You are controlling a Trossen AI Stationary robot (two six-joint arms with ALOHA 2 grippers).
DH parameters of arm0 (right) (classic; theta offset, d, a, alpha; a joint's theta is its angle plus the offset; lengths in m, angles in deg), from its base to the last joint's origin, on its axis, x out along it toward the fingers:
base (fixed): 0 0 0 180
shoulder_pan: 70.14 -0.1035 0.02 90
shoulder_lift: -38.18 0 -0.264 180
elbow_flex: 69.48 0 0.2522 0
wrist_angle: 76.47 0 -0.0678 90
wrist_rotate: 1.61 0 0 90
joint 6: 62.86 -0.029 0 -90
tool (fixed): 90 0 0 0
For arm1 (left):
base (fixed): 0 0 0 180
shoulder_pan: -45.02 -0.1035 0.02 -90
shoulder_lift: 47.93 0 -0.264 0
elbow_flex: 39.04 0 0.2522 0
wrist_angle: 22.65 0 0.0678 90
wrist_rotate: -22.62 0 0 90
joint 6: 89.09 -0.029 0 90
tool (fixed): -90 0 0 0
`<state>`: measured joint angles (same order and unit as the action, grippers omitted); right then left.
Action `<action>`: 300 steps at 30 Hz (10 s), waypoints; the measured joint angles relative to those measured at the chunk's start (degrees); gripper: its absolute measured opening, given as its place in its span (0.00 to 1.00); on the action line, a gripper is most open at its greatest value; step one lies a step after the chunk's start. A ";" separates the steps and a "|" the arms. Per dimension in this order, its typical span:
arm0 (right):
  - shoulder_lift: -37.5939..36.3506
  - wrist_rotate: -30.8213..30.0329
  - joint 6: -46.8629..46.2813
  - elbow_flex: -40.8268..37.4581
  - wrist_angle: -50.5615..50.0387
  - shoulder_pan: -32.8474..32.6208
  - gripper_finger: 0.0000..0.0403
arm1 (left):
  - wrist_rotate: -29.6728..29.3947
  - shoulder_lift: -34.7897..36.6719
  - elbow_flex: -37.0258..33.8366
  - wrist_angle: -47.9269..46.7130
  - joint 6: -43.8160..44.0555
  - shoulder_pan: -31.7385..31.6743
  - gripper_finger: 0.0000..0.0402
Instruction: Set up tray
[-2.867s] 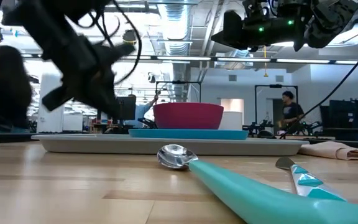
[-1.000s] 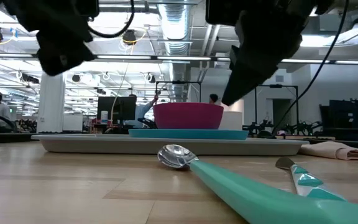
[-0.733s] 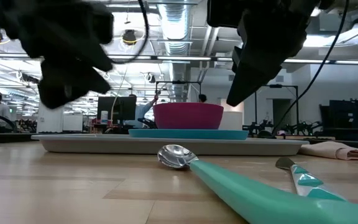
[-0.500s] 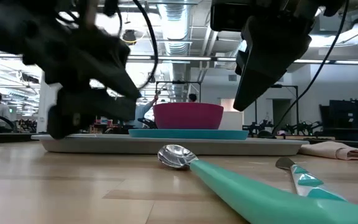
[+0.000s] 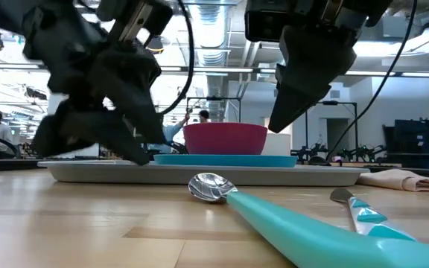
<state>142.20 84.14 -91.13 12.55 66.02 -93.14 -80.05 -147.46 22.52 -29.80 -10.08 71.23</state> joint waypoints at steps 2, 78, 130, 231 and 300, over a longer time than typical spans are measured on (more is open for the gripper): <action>0.00 0.00 1.01 0.00 -0.24 -0.02 0.20 | -0.40 0.01 2.54 -3.13 1.79 0.12 0.28; -0.02 1.22 16.83 -0.15 -14.86 -7.61 0.20 | -7.61 -19.61 33.34 -38.58 12.35 1.96 0.25; -0.02 1.25 17.94 -0.13 -15.07 -7.61 0.20 | -11.21 -19.63 28.45 -26.30 10.01 1.76 0.02; 0.00 -0.37 19.62 -0.13 -16.62 -2.71 0.20 | -4.12 15.93 -18.94 -3.47 -32.82 -45.56 0.17; -0.60 -5.33 52.24 -26.84 37.78 -10.30 0.53 | -17.05 -8.50 19.18 -2.00 -2.70 5.34 0.19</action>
<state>141.60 78.81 -38.88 -14.29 103.80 -103.44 -97.10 -155.96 41.70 -31.80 -12.78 76.57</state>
